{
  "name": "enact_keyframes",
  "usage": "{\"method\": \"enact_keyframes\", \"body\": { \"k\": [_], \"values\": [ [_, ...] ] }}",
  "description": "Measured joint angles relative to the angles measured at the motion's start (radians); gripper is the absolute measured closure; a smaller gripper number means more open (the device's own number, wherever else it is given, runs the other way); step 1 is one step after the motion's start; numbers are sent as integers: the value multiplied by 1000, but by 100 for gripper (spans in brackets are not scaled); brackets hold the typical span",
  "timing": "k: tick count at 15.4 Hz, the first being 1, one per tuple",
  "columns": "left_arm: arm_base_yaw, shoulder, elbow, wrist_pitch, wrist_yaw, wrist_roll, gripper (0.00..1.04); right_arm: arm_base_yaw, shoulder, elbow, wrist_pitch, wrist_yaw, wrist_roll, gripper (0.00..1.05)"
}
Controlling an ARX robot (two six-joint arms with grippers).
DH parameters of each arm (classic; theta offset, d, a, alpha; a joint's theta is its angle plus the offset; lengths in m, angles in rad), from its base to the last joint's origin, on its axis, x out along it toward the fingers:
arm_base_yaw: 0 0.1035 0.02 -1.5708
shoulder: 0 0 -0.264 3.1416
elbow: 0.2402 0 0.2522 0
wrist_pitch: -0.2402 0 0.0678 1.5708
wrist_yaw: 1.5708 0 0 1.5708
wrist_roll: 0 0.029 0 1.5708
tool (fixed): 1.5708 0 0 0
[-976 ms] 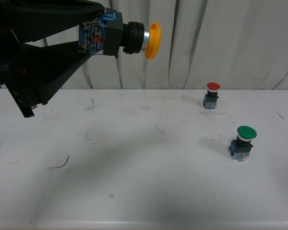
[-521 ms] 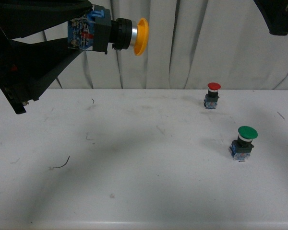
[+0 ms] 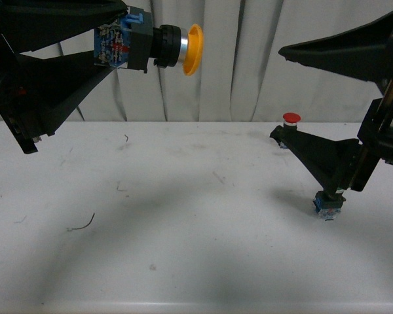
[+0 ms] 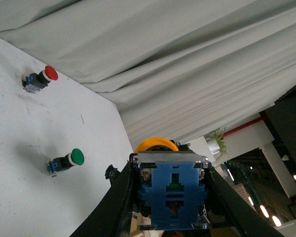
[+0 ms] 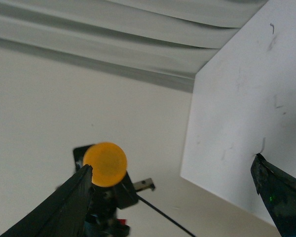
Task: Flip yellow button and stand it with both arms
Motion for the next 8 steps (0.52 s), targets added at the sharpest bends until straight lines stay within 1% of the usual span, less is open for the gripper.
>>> {"method": "enact_keyframes", "body": {
  "k": [2, 3, 4, 6, 8],
  "values": [
    [0, 0, 2, -3, 0, 0, 71, 2, 8, 40, 5, -7, 137, 6],
    [0, 1, 4, -4, 0, 0, 71, 11, 9, 63, 5, -7, 224, 6],
    [0, 1, 5, -4, 1, 0, 71, 31, 9, 77, 6, -8, 269, 6],
    [0, 1, 6, 1, 2, 0, 71, 61, 10, 95, 5, -6, 307, 6],
    [1, 3, 6, 2, 4, 0, 71, 84, 10, 114, 6, -7, 312, 6]
  ]
}}
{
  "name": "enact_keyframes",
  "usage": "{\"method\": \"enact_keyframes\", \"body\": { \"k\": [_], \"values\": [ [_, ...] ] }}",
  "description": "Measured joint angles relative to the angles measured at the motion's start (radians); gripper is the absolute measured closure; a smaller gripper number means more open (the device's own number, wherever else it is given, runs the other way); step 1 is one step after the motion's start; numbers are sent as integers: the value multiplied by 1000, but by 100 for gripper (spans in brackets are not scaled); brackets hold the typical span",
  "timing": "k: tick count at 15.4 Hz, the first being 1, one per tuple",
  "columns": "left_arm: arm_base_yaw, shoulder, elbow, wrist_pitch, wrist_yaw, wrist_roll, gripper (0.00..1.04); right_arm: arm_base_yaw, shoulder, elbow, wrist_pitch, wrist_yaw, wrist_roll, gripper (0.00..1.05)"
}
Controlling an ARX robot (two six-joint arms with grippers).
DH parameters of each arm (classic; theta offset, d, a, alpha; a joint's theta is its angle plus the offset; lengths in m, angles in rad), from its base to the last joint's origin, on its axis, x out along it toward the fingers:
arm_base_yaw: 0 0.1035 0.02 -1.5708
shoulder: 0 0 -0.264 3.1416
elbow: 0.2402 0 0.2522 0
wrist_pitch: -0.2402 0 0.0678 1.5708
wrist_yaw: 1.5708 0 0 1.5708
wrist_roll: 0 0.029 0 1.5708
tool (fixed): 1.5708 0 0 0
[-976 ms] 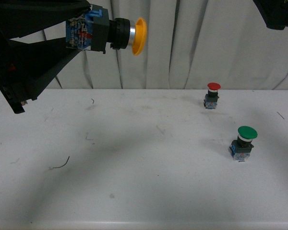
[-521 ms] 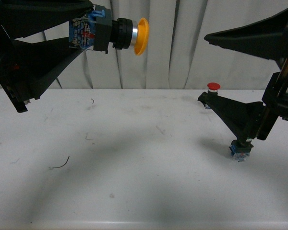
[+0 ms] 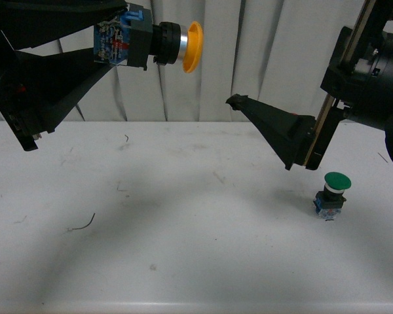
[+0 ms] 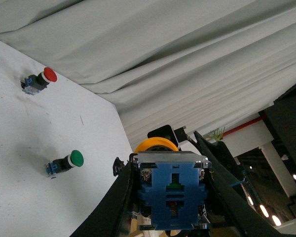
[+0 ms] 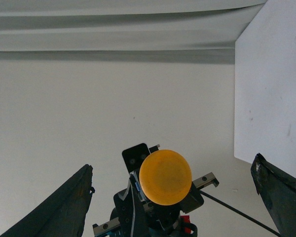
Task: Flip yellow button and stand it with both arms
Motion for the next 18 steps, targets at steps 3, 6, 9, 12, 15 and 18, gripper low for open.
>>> {"method": "enact_keyframes", "body": {
  "k": [3, 6, 9, 12, 15, 18],
  "values": [
    [3, 4, 0, 12, 4, -1, 71, 30, 0, 5, 0, 1, -37, 6],
    [7, 7, 0, 26, 15, -5, 71, 82, 0, 34, 0, -9, -161, 6],
    [10, 8, 0, 40, 16, -21, 71, 97, 0, 63, 0, 11, -196, 6],
    [19, 9, 0, 50, 26, -30, 71, 116, 21, 99, 0, 65, -179, 6],
    [34, 11, 0, 55, 32, -35, 71, 142, 26, 97, 1, 87, -164, 6],
    [33, 14, 0, 55, 34, -45, 71, 156, 26, 88, 0, 109, -151, 11]
  ]
}}
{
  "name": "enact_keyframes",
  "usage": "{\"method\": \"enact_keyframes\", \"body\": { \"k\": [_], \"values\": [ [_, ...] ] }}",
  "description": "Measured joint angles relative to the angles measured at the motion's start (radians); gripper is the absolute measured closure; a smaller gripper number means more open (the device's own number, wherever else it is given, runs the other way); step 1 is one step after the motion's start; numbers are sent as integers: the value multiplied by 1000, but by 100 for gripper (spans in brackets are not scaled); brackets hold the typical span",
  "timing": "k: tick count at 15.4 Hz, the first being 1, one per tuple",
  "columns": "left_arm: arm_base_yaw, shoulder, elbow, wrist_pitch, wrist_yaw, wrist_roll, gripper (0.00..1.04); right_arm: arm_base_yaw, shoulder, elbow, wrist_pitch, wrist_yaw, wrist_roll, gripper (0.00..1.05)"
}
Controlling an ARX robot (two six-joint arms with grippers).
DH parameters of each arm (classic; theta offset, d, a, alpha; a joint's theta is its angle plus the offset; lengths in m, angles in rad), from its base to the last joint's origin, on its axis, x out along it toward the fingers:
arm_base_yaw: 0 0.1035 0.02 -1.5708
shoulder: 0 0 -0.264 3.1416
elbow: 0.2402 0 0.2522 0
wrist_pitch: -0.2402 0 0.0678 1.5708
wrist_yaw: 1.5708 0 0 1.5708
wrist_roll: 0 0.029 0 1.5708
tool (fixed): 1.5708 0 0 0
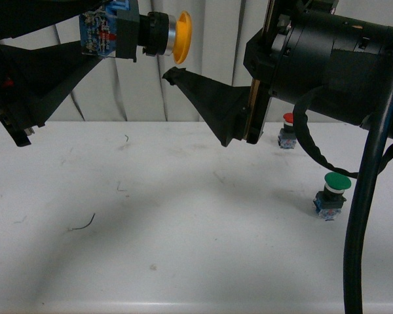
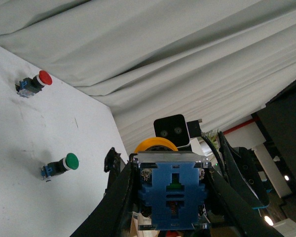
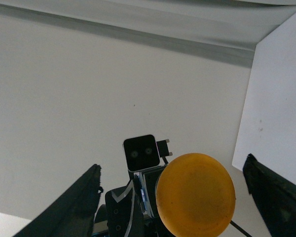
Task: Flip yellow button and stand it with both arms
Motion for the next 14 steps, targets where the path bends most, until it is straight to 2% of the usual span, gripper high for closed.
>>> {"method": "enact_keyframes", "body": {
  "k": [5, 6, 12, 14],
  "values": [
    [0, 2, 0, 5, 4, -2, 71, 17, -10, -28, -6, 2, -10, 65],
    [0, 2, 0, 5, 4, -1, 71, 17, -10, -29, -6, 1, -10, 68],
    [0, 2, 0, 4, 5, -4, 70, 16, -10, -32, -5, -2, -9, 68],
    [2, 2, 0, 4, 4, -7, 47, 14, -10, -32, -5, -8, -5, 68]
  ]
}}
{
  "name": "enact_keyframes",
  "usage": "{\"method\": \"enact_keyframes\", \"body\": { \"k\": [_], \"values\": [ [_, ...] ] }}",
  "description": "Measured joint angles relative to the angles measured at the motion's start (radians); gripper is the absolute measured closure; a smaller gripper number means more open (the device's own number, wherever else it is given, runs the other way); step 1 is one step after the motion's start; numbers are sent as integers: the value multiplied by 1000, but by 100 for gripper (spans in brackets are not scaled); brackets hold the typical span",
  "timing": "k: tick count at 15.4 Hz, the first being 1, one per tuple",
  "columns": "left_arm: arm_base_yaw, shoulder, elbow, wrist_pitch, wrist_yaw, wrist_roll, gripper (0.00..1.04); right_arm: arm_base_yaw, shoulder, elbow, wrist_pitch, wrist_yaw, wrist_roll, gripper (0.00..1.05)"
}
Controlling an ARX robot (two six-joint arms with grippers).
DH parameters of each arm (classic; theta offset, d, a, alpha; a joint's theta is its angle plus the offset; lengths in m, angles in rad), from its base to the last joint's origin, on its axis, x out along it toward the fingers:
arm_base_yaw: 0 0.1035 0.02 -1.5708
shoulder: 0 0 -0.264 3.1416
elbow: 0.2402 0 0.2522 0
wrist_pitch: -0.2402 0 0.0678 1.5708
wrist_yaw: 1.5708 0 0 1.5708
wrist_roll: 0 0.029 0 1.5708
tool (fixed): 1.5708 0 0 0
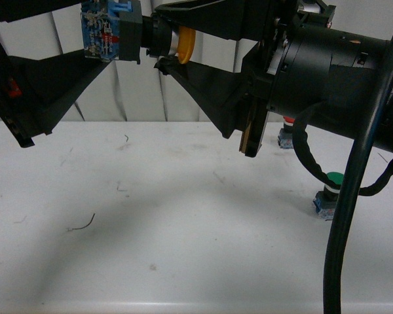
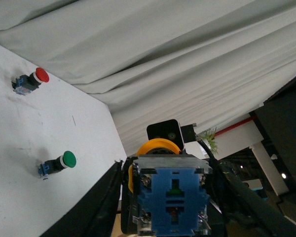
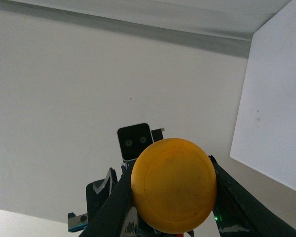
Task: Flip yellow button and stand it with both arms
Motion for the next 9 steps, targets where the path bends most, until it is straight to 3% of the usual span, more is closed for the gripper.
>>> {"method": "enact_keyframes", "body": {
  "k": [4, 7, 9],
  "values": [
    [40, 31, 5, -1, -1, -9, 5, -18, 0, 5, 4, -15, 18, 68],
    [121, 66, 37, -1, 10, -27, 7, -31, 0, 8, 3, -25, 43, 68],
    [243, 72, 55, -7, 51, -28, 7, -53, 15, 32, 3, -38, 77, 68]
  ]
}}
